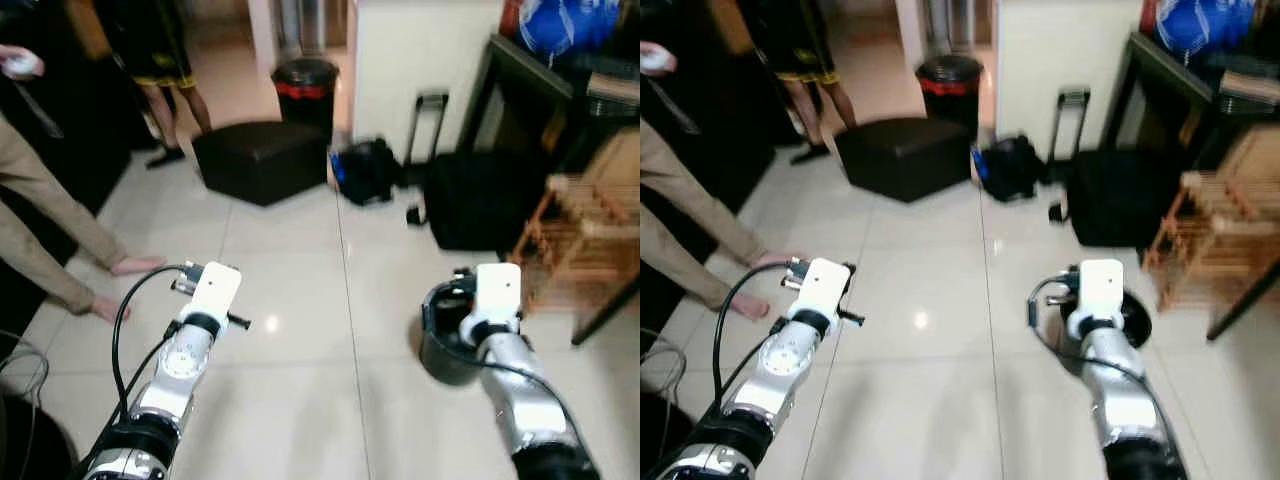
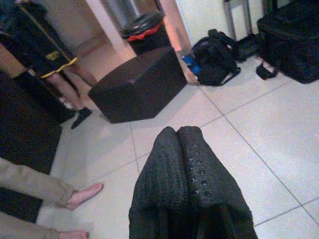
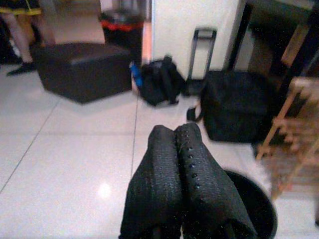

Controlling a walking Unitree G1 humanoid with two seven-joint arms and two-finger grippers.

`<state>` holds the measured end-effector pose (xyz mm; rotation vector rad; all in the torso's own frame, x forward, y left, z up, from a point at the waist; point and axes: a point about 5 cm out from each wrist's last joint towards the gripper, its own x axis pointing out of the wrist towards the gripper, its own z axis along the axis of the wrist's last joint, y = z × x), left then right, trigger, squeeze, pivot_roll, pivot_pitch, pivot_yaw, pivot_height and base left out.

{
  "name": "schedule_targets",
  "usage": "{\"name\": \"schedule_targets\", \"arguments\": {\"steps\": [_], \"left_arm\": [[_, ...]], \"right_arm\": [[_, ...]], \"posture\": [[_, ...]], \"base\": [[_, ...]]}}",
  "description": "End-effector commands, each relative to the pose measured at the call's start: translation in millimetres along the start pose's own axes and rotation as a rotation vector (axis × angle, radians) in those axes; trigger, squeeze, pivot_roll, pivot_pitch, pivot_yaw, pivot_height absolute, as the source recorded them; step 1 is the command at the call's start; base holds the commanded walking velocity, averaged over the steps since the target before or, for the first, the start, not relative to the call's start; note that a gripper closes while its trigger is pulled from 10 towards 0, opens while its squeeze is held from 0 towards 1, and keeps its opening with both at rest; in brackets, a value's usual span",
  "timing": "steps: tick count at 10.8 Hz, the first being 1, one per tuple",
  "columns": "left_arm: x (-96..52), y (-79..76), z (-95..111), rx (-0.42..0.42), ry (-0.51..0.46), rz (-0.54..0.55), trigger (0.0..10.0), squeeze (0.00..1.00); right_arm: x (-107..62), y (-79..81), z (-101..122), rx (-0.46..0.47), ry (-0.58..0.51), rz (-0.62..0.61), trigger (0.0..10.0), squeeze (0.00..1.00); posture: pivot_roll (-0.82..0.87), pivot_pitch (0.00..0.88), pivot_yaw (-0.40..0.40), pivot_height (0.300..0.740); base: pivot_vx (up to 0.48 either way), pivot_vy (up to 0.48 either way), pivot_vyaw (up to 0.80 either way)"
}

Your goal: Picking trash to rubbish bin

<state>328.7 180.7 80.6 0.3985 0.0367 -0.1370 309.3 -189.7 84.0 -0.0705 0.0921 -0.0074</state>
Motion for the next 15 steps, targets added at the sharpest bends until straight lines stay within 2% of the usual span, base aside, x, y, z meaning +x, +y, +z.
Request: {"name": "schedule_targets", "arguments": {"steps": [1, 2, 3, 4, 5, 7, 8, 9, 10, 12, 15], "left_arm": [[-8.0, 2.5, -7, 0.032, 0.024, -0.037, 10.0, 0.00], [-8.9, 5.0, -4, 0.053, 0.008, -0.070, 10.0, 0.00], [-4.8, 8.5, 1, 0.056, -0.003, -0.068, 10.0, 0.00], [7.3, 11.5, 11, 0.047, -0.017, -0.053, 10.0, 0.00], [17.6, 13.3, 20, 0.051, -0.024, -0.037, 10.0, 0.00], [22.0, 16.2, 26, 0.021, -0.031, 0.004, 10.0, 0.00], [19.8, 10.7, 26, -0.012, -0.043, 0.038, 10.0, 0.00], [21.0, 10.3, 28, -0.020, -0.048, 0.049, 10.0, 0.00], [25.7, 12.5, 30, -0.030, -0.041, 0.058, 10.0, 0.00], [31.2, 13.9, 33, -0.028, -0.033, 0.059, 10.0, 0.00], [41.1, 4.8, 48, -0.059, -0.066, 0.067, 10.0, 0.00]], "right_arm": [[-7.5, 10.8, -3, 0.023, 0.014, 0.012, 10.0, 0.00], [-12.8, 15.2, -13, 0.032, 0.040, 0.003, 10.0, 0.00], [-11.9, 11.4, -14, 0.024, 0.048, -0.011, 10.0, 0.00], [-6.4, 0.3, -5, -0.010, 0.028, -0.010, 10.0, 0.00], [1.4, -7.2, 7, -0.004, 0.013, -0.027, 10.0, 0.00], [11.0, -2.8, 14, 0.005, 0.004, -0.023, 10.0, 0.00], [21.2, 2.9, 20, 0.055, -0.013, -0.018, 10.0, 0.00], [26.0, 2.7, 22, 0.062, -0.016, -0.022, 10.0, 0.00], [37.9, -0.1, 27, 0.075, 0.004, -0.050, 10.0, 0.00], [47.9, -2.4, 34, 0.091, 0.007, -0.081, 10.0, 0.00], [56.2, -8.0, 46, 0.076, -0.027, -0.089, 10.0, 0.00]], "posture": [[-0.07, 0.239, 0.143, 0.740], [-0.06, 0.253, 0.165, 0.740], [-0.07, 0.257, 0.180, 0.740], [-0.10, 0.273, 0.175, 0.740], [-0.10, 0.256, 0.144, 0.740], [-0.10, 0.224, 0.124, 0.740], [-0.05, 0.098, 0.106, 0.740], [-0.05, 0.091, 0.106, 0.740], [-0.06, 0.061, 0.122, 0.740], [-0.09, 0.038, 0.155, 0.740], [-0.10, 0.000, 0.126, 0.740]], "base": [[0.000, 0.000, 0.00], [0.000, 0.000, 0.00], [0.000, 0.000, 0.00], [0.000, 0.000, 0.00], [0.000, 0.000, 0.00], [0.000, 0.000, 0.00], [0.000, 0.000, 0.00], [0.000, 0.000, 0.00], [0.000, 0.000, 0.00], [0.000, 0.000, 0.00], [0.000, 0.000, 0.00]]}}
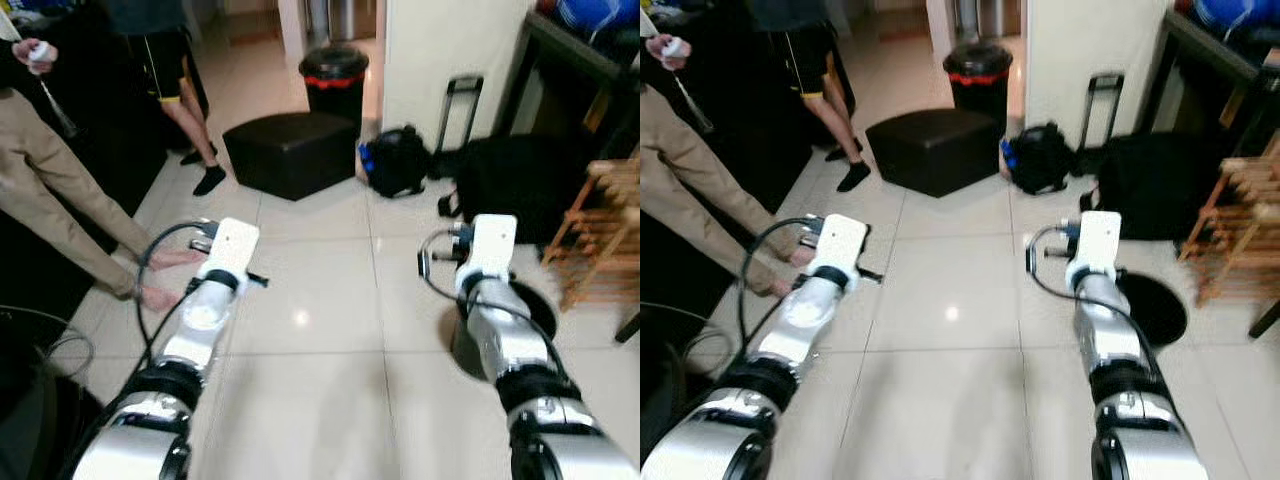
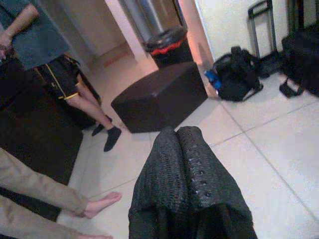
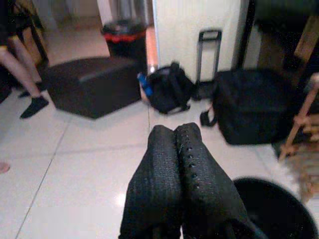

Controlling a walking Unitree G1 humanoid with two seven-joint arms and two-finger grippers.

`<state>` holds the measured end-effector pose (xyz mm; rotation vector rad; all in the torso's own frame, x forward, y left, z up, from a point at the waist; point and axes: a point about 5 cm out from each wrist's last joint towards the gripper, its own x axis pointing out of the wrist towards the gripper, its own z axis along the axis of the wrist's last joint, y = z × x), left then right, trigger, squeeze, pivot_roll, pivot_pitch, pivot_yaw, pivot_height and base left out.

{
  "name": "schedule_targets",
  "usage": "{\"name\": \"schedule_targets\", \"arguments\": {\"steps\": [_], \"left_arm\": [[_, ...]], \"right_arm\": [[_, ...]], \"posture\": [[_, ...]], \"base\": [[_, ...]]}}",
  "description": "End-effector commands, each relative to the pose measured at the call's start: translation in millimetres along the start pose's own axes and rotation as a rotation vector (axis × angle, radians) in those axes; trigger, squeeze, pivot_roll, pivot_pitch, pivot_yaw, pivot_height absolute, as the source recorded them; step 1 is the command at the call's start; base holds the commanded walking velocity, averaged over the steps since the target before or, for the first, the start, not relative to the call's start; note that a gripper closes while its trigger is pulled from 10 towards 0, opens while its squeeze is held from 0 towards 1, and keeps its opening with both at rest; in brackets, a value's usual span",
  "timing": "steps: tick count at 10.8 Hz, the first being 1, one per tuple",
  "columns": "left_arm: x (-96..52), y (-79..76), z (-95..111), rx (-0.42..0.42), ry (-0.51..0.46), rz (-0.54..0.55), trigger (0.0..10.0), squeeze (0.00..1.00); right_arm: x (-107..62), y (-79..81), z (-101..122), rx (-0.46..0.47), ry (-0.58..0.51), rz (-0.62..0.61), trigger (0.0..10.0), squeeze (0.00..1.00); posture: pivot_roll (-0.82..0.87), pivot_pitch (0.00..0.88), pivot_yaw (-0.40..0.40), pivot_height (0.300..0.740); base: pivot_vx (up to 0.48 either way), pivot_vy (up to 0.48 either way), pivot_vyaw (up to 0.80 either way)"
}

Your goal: Picking trash to rubbish bin

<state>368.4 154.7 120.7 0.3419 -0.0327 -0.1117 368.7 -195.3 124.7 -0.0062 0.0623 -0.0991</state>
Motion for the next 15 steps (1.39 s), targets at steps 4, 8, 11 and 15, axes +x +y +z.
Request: {"name": "schedule_targets", "arguments": {"steps": [4, 8, 11, 15], "left_arm": [[-0.3, 5.3, -2, -0.049, 0.001, 0.060, 10.0, 0.00], [-1.2, -9.5, 0, -0.138, -0.018, 0.020, 10.0, 0.00], [-6.8, -7.8, -6, -0.172, -0.008, 0.059, 10.0, 0.00], [-7.2, -6.1, -7, -0.180, 0.000, 0.074, 10.0, 0.00]], "right_arm": [[-2.0, -1.7, -6, 0.035, -0.011, -0.006, 10.0, 0.00], [-5.1, -8.2, -5, 0.033, -0.034, -0.034, 10.0, 0.00], [-6.6, -2.1, -8, 0.011, -0.027, -0.006, 10.0, 0.00], [-6.6, -0.2, -8, -0.002, -0.026, 0.002, 10.0, 0.00]], "posture": [[-0.09, 0.000, 0.096, 0.740], [-0.09, 0.000, 0.091, 0.740], [-0.06, 0.000, 0.070, 0.740], [-0.06, 0.008, 0.061, 0.740]], "base": [[0.000, 0.000, 0.00], [0.000, 0.000, 0.00], [0.413, 0.000, 0.00], [0.480, 0.000, 0.00]]}}
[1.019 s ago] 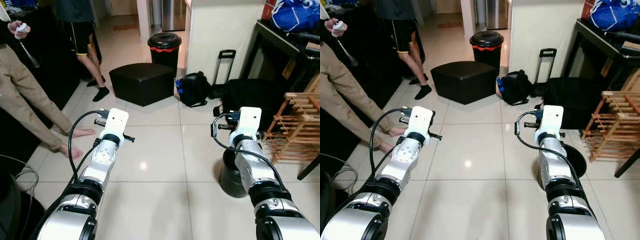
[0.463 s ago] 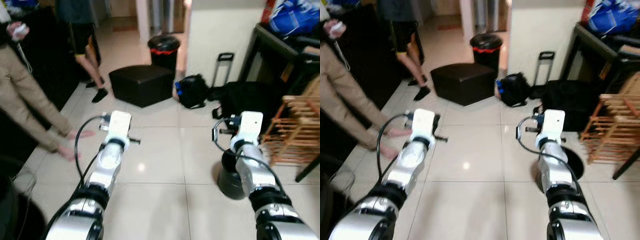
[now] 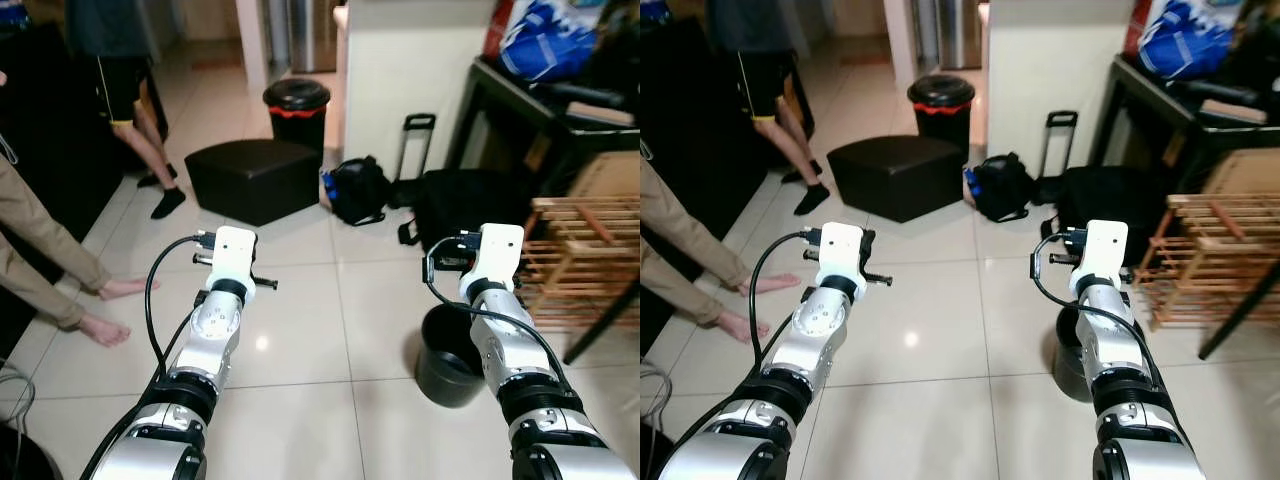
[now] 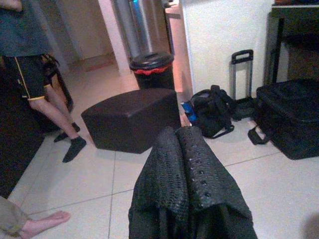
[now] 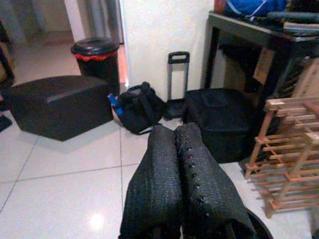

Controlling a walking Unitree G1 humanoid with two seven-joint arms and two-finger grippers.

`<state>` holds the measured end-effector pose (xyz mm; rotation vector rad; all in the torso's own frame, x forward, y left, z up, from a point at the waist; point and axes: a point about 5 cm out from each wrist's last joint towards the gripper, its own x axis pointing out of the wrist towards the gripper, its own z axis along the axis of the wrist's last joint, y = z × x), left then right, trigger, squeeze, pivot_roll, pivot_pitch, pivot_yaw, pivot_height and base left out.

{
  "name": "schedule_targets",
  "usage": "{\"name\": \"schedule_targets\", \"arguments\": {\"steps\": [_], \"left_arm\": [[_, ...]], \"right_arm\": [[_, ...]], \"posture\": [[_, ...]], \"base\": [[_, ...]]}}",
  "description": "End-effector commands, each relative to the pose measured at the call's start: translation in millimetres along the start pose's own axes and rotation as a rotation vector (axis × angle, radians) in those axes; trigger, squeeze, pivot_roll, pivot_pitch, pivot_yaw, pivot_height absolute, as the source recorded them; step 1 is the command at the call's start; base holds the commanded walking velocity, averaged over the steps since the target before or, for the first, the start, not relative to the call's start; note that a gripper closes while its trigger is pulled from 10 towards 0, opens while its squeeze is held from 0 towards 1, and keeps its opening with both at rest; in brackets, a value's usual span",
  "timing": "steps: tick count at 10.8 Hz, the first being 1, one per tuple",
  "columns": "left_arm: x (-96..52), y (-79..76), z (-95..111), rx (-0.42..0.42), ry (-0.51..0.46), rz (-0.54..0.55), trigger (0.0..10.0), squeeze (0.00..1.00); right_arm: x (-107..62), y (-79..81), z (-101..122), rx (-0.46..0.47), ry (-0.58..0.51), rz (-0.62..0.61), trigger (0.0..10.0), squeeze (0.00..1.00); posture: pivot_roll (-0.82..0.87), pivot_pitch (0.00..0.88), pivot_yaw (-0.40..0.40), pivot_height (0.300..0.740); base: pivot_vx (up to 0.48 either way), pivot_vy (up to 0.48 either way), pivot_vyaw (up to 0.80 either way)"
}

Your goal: Picking trash to rubbish bin

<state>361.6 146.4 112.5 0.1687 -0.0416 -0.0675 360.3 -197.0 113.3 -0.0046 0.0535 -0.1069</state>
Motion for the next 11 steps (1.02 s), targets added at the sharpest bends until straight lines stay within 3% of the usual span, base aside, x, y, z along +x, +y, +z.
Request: {"name": "schedule_targets", "arguments": {"steps": [1, 11], "left_arm": [[-2.2, 4.8, -1.3, 0.005, -0.002, 0.031, 10.0, 0.00], [-6.2, 2.2, -3.6, 0.025, -0.004, 0.014, 10.0, 0.00]], "right_arm": [[0.9, 3.7, 3.8, 0.003, -0.011, 0.014, 10.0, 0.00], [1.4, 3.8, 5.8, -0.003, -0.018, 0.005, 10.0, 0.00]], "posture": [[-0.06, 0.019, 0.063, 0.740], [-0.06, 0.051, 0.063, 0.740]], "base": [[0.480, 0.000, 0.00], [0.000, 0.000, 0.00]]}}
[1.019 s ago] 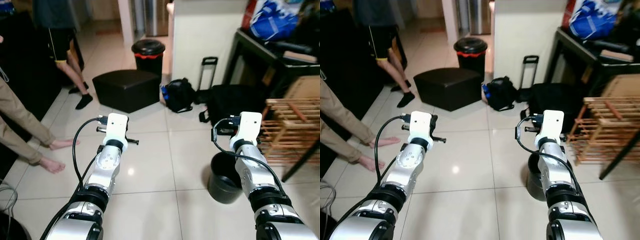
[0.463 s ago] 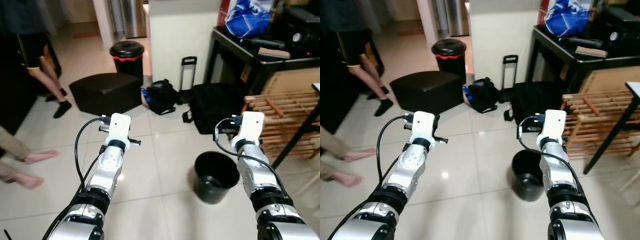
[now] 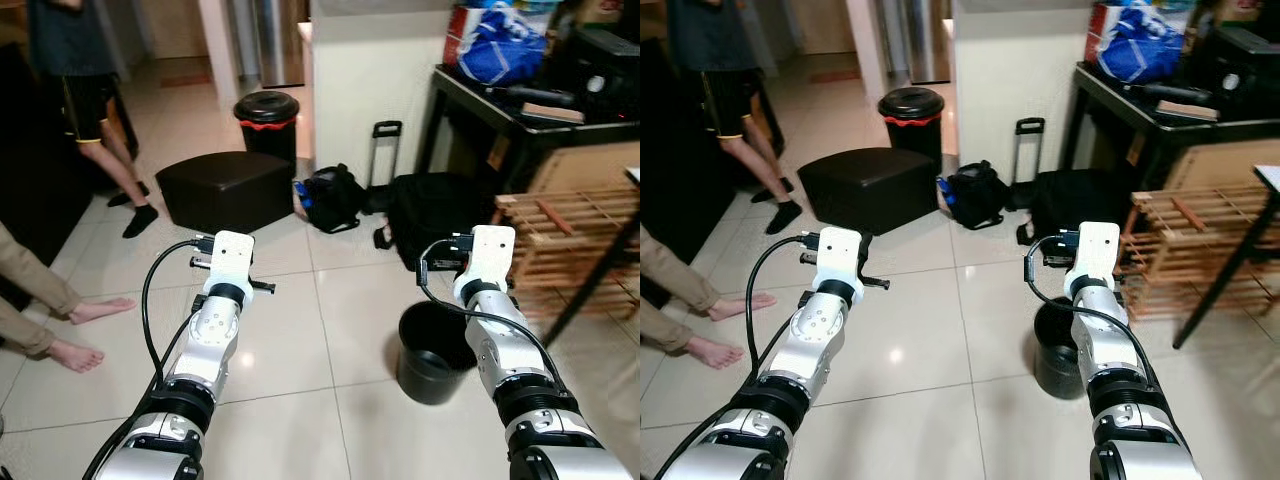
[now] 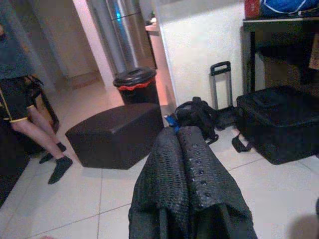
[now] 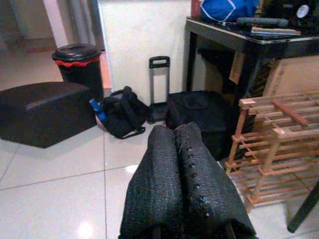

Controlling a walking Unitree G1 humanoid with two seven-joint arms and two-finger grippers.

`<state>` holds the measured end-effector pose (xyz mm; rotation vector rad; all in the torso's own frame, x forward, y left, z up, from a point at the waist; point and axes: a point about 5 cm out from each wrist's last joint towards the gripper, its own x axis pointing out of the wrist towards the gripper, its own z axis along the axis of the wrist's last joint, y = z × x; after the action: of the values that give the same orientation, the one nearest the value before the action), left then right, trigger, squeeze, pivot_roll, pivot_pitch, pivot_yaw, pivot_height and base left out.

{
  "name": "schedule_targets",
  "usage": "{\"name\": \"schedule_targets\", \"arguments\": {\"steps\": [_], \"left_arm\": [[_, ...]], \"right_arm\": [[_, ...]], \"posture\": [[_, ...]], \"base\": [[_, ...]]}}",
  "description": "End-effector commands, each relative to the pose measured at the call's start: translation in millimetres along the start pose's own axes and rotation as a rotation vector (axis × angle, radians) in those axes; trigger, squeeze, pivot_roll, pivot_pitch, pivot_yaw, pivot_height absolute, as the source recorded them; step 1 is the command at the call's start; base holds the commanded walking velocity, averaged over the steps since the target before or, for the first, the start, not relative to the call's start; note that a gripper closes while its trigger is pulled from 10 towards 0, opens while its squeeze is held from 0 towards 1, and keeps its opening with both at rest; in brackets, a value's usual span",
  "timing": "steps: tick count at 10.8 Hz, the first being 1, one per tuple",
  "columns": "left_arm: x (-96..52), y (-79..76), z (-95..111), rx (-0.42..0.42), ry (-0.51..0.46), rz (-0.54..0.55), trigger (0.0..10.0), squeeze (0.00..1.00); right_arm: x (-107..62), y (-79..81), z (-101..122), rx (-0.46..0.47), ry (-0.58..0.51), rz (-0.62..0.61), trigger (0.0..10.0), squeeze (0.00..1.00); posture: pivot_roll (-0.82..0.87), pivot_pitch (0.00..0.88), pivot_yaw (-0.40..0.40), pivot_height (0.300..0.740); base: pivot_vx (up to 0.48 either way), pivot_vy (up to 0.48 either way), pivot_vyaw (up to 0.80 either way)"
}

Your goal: Picking trash to rubbish bin

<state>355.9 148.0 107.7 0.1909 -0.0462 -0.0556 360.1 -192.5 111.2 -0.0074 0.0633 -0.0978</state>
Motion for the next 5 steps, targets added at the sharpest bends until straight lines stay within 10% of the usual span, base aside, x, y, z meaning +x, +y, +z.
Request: {"name": "schedule_targets", "arguments": {"steps": [1, 5], "left_arm": [[-0.2, 1.9, 1.1, -0.002, -0.001, 0.002, 10.0, 0.00], [0.1, 0.8, 2.1, -0.006, -0.003, -0.004, 10.0, 0.00]], "right_arm": [[1.8, -2.3, 5.4, 0.004, -0.009, -0.012, 10.0, 0.00], [1.4, -0.5, 5.0, -0.001, -0.010, 0.003, 10.0, 0.00]], "posture": [[-0.05, 0.050, 0.063, 0.740], [-0.05, 0.052, 0.061, 0.740]], "base": [[0.000, 0.000, 0.00], [0.000, 0.000, -0.80]]}}
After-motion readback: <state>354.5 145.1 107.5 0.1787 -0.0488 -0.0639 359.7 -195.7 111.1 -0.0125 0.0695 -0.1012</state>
